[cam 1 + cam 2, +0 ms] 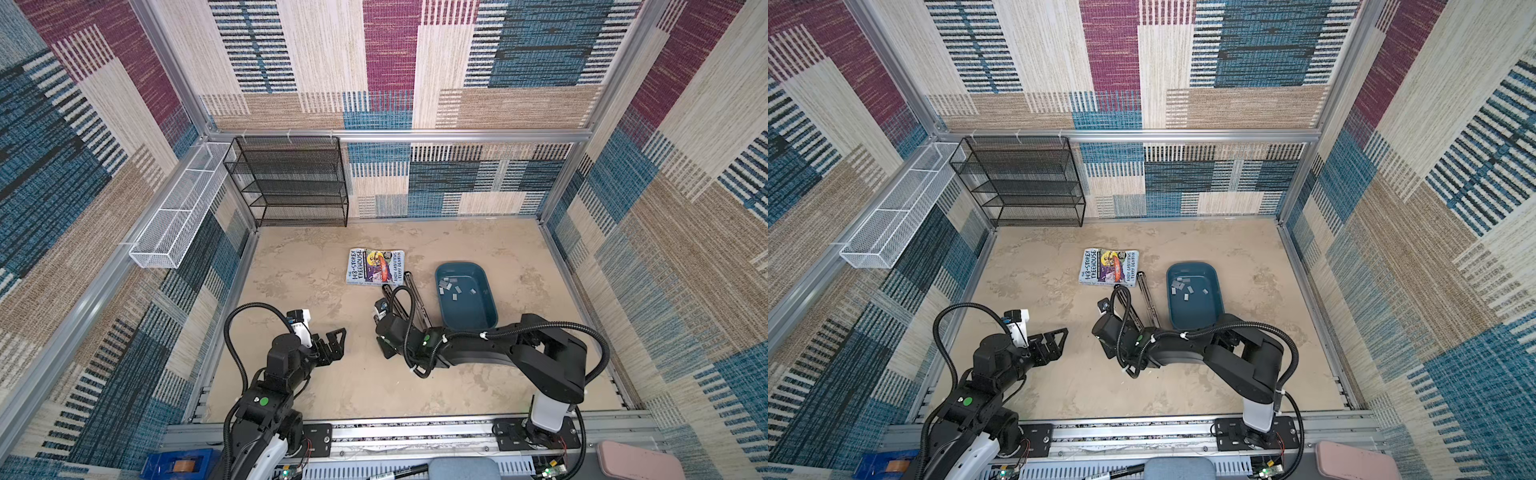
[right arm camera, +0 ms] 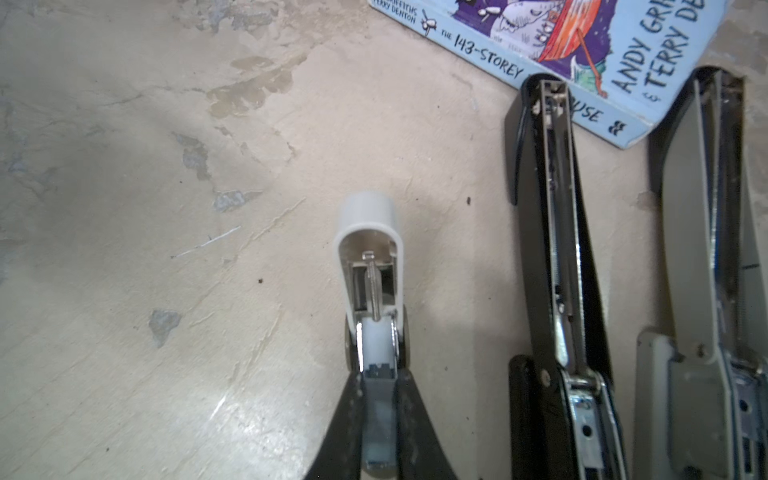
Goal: Load the staples into the stapler
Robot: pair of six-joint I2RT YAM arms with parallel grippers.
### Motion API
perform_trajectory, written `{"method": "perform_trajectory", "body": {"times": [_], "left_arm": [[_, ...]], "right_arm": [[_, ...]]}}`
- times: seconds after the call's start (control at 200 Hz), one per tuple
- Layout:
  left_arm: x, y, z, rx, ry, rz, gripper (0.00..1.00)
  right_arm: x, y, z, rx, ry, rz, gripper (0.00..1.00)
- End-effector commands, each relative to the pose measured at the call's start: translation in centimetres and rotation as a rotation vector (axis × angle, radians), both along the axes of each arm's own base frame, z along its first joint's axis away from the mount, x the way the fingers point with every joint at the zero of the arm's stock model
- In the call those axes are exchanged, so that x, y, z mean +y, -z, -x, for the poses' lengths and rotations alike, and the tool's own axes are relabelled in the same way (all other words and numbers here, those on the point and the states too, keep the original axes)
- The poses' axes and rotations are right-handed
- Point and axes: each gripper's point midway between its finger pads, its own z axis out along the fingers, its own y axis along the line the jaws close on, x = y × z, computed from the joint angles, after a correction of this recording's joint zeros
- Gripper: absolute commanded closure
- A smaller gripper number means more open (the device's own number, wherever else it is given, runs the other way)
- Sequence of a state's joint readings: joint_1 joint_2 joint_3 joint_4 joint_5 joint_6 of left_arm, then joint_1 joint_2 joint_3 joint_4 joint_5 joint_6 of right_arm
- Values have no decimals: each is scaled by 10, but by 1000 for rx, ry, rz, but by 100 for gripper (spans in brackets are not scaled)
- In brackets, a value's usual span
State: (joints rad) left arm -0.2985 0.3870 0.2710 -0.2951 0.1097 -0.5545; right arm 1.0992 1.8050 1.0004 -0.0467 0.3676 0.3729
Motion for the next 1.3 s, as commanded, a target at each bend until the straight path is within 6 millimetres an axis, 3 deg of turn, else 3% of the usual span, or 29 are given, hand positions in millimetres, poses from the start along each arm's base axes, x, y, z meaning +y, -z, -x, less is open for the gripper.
{"method": "perform_trajectory", "body": {"times": [0.0,0.481,0.932,1.297], "left_arm": [[0,-5,-3,-25,-2,5,1],[0,-5,-3,-25,-2,4,1],[0,-4,-3,-24,-4,6,1],[0,-4,-3,-24,-4,5,1]], "right_arm": [[-2,-2,-3,-13,20,-4,94],[4,8,-1,12,1,-4,95],[5,-2,0,6,3,-25,95],[6,11,0,23,0,-7,95]]}}
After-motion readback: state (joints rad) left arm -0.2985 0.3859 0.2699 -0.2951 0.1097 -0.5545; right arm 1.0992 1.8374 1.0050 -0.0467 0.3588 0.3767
